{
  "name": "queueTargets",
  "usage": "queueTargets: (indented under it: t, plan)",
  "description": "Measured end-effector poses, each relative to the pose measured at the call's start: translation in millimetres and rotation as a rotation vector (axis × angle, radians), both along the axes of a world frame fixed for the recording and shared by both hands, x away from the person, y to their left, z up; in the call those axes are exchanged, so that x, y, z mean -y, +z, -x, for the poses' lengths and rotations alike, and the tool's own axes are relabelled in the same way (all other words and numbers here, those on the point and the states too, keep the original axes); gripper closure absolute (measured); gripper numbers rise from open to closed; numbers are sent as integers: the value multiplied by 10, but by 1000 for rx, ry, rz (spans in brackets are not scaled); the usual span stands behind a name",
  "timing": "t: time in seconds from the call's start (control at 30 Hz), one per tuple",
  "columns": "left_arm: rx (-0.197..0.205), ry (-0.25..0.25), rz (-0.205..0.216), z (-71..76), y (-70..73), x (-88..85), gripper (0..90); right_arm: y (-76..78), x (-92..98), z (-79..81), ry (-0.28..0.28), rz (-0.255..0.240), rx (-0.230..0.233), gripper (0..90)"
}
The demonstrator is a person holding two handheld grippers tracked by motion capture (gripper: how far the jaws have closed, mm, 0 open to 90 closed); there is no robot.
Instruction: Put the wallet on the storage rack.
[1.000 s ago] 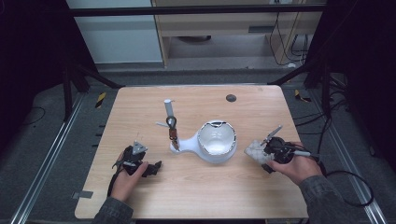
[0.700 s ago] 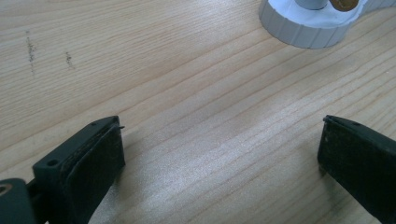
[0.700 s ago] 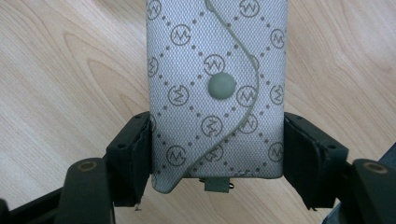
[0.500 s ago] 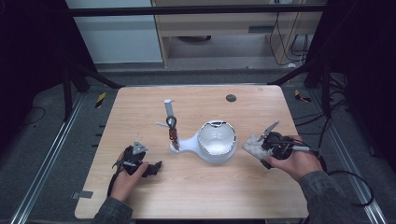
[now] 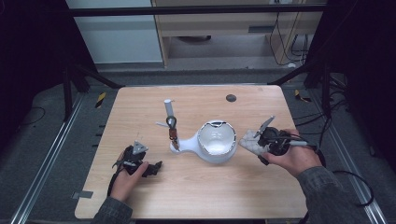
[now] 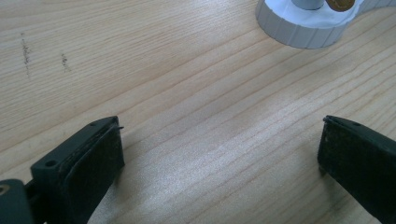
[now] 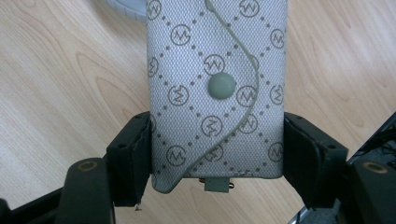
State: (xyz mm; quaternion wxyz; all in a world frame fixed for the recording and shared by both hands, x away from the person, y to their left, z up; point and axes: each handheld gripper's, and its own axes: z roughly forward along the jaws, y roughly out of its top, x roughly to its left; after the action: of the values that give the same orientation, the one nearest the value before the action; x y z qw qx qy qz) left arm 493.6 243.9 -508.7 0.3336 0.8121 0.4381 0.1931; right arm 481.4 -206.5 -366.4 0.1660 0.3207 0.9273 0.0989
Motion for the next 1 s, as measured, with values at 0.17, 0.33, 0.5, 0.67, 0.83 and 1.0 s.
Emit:
queueTargets:
  t: [0.17,0.33,0.5,0.67,0.83,1.0]
  plan:
    - [0,0,1,0,0,1,0,70,-80,-17,24,17,11,311]
    - [0,0,2,0,-1,1,0,112,-153,-21,46,19,18,311]
    - [0,0,2,0,-1,1,0,135,-227,-15,65,27,18,312]
    - [1,2,4,0,-2,3,0,155,-290,-8,82,34,22,312]
    - [1,2,3,0,-2,2,0,177,-357,-21,98,44,24,311]
    - [2,1,2,-1,-1,1,0,186,-428,-43,111,56,22,312]
